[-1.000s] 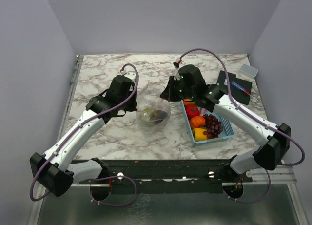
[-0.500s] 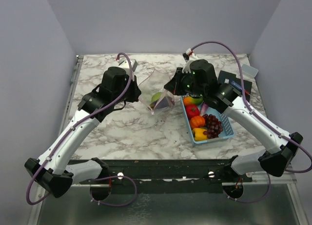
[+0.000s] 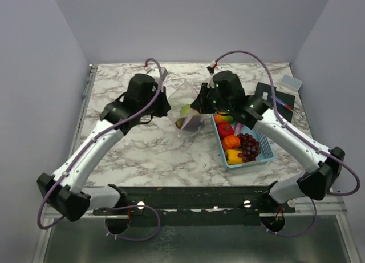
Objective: Place the food in the zip-top bag and seal the zipper
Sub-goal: Adjust the zipper food storage bag at the center of the board.
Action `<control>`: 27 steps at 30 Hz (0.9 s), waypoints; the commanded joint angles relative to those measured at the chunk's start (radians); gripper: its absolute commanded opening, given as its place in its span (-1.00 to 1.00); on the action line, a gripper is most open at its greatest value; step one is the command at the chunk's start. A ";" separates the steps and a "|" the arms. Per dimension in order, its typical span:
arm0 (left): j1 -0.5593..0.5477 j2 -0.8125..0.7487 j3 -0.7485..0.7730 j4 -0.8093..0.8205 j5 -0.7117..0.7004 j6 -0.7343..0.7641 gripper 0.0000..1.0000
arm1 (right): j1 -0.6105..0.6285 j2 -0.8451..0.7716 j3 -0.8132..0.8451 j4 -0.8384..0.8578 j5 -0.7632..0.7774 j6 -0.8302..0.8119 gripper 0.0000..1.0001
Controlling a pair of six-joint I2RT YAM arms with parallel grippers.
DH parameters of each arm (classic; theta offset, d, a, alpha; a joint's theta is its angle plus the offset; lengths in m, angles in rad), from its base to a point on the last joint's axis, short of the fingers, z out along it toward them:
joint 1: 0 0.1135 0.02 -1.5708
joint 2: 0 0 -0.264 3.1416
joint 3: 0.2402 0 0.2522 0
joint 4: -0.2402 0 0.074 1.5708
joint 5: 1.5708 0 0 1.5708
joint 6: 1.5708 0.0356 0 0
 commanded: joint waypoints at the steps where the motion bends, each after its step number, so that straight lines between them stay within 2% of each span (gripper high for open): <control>1: 0.001 -0.142 0.125 0.030 0.037 0.010 -1.00 | 0.007 -0.112 0.115 -0.011 0.049 -0.027 -0.99; 6: 0.002 -0.105 -0.016 0.048 -0.044 0.006 -1.00 | 0.007 -0.096 0.022 0.032 0.084 -0.013 -0.99; 9: 0.003 -0.045 -0.143 0.094 -0.021 -0.019 -1.00 | 0.007 -0.051 -0.098 0.095 0.077 0.012 -0.99; 12: 0.003 0.007 -0.220 0.133 0.015 -0.033 -1.00 | 0.007 0.016 -0.135 0.106 0.043 0.035 -0.99; 14: 0.004 0.024 -0.206 0.124 0.032 -0.028 -1.00 | 0.008 0.041 -0.123 0.103 0.004 0.034 -0.99; 17: 0.004 -0.036 -0.128 0.115 0.048 -0.018 -1.00 | 0.007 0.021 -0.077 0.087 -0.009 0.027 -0.99; 22: 0.004 -0.142 -0.014 0.100 -0.037 0.002 -1.00 | 0.010 -0.058 0.009 0.044 0.044 0.005 -0.99; 27: 0.004 -0.122 -0.093 0.100 -0.087 0.014 -1.00 | 0.010 -0.104 -0.026 0.079 0.081 0.006 -0.99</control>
